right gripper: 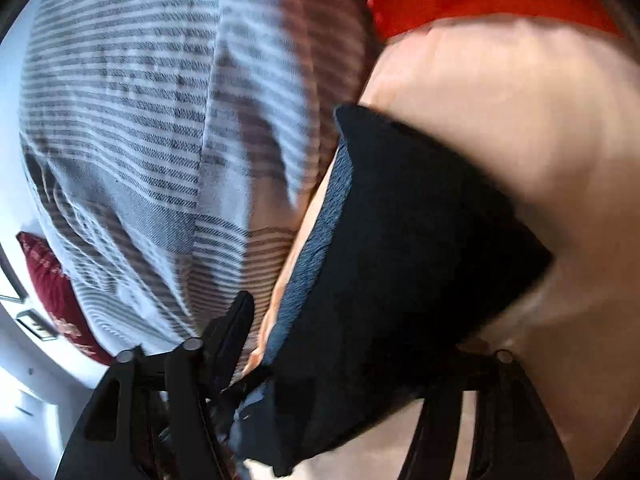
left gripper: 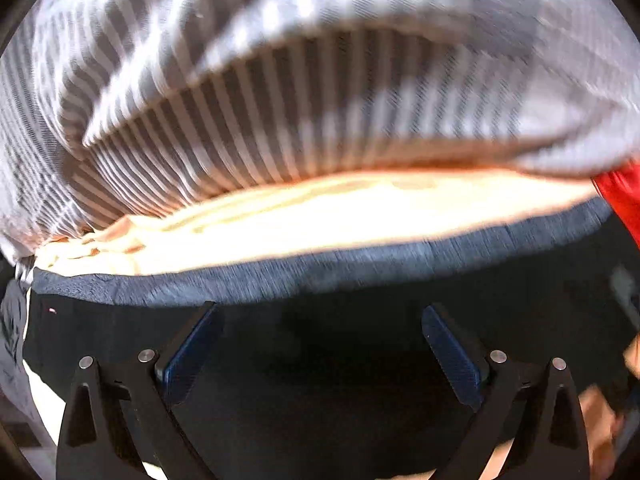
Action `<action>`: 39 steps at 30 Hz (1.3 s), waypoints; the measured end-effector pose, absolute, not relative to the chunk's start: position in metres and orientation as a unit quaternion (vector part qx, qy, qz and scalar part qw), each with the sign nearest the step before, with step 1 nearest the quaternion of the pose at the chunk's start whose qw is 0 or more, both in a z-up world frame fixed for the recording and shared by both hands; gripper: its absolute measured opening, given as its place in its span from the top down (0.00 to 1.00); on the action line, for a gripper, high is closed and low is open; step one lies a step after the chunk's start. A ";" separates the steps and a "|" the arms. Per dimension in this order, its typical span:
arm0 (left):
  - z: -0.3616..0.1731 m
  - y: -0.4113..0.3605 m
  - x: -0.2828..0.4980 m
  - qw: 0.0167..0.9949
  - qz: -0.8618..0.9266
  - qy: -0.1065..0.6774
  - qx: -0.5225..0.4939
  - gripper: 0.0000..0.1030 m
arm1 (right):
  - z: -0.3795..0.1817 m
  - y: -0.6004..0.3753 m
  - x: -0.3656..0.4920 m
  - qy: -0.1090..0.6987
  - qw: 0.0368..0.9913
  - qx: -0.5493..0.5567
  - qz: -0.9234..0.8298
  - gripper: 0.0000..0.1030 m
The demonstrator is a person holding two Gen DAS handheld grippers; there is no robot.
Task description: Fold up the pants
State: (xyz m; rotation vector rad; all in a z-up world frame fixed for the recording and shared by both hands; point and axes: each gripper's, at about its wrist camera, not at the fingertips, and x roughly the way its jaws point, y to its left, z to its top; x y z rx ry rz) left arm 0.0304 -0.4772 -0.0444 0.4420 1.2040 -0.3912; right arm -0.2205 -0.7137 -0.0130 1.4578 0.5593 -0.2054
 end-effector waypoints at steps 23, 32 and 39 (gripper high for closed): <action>-0.049 -0.402 0.021 0.755 -0.211 0.576 0.230 0.00 | 0.101 -0.642 -0.153 0.334 0.781 0.525 -0.056 0.86; -0.032 -0.283 0.081 0.758 -0.184 0.606 0.152 0.00 | 0.143 -0.518 -0.063 0.434 0.847 0.293 -0.093 0.86; -0.012 -0.162 0.141 0.780 -0.109 0.604 0.123 0.00 | 0.102 -0.399 0.002 0.507 0.846 0.112 -0.120 0.85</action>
